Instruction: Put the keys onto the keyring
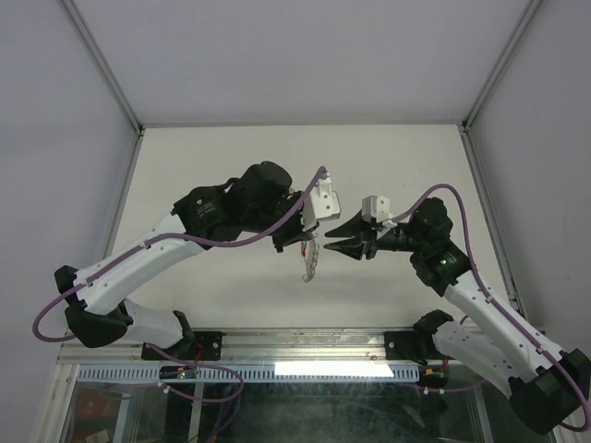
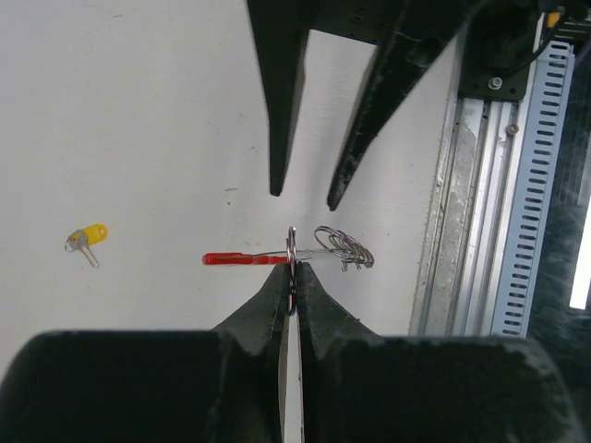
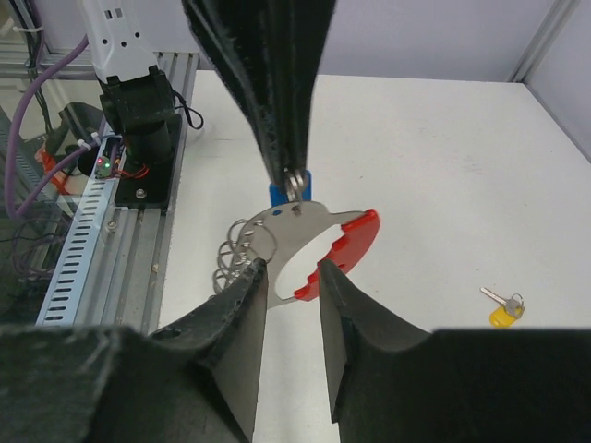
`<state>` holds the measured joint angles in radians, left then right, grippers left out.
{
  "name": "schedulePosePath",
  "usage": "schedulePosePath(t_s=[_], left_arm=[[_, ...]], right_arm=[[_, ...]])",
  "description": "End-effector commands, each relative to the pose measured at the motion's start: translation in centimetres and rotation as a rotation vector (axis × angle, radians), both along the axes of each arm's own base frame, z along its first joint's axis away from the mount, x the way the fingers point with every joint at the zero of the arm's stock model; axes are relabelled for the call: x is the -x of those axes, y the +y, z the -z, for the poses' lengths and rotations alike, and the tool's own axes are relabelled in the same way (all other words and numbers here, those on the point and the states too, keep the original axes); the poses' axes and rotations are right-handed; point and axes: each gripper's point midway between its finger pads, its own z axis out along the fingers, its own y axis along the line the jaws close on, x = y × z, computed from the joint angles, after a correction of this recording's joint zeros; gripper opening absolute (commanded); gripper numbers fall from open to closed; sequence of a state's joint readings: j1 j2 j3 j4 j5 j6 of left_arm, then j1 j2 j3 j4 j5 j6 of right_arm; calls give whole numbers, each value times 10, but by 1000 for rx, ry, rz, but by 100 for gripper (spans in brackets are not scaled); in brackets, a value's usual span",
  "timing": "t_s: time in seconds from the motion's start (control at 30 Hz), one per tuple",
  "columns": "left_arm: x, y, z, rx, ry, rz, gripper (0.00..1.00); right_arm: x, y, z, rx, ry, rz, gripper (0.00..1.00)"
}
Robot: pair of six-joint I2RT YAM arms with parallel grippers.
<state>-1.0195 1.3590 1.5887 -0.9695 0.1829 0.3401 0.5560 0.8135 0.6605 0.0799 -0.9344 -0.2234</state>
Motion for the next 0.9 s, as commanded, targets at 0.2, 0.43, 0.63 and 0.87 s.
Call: schedulePosePath(t_s=[0.2, 0.43, 0.63, 0.87], left_arm=[[29, -8, -10, 12, -40, 161, 0], [31, -14, -6, -9, -37, 178, 0], [33, -18, -6, -9, -35, 191, 0], [33, -18, -6, -10, -40, 192, 0]], right_arm=[[12, 3, -17, -34, -20, -129, 29], [16, 3, -18, -10, -24, -143, 29], [18, 8, -23, -23, -27, -152, 29], [23, 16, -22, -25, -10, -186, 26]])
